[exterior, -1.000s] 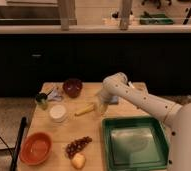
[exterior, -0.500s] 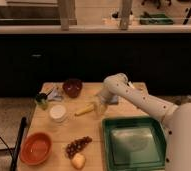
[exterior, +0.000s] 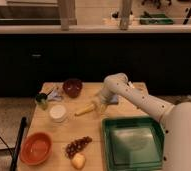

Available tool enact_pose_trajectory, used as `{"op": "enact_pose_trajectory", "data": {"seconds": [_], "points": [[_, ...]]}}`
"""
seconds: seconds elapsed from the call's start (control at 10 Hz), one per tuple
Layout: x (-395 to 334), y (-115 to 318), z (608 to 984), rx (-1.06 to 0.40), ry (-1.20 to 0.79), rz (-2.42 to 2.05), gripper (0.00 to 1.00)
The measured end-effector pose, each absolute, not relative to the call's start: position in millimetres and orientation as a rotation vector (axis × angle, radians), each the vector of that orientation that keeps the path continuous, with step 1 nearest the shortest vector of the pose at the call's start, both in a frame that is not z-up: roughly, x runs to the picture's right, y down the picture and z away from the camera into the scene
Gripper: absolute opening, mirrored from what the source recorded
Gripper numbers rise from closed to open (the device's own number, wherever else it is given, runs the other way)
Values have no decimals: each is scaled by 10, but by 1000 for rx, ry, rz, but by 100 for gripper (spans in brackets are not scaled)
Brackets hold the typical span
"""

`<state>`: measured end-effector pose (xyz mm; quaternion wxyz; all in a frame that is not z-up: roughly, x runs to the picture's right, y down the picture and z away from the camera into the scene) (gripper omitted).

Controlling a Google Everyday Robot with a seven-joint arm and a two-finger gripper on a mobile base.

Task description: Place banana in red bowl

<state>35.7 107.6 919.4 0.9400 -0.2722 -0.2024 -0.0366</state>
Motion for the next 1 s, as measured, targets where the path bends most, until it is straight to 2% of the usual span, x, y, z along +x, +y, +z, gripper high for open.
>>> {"op": "enact_pose_trajectory", "data": {"seconds": [1.0], "points": [[-71, 1122, 9112, -562, -462, -199, 80]]}}
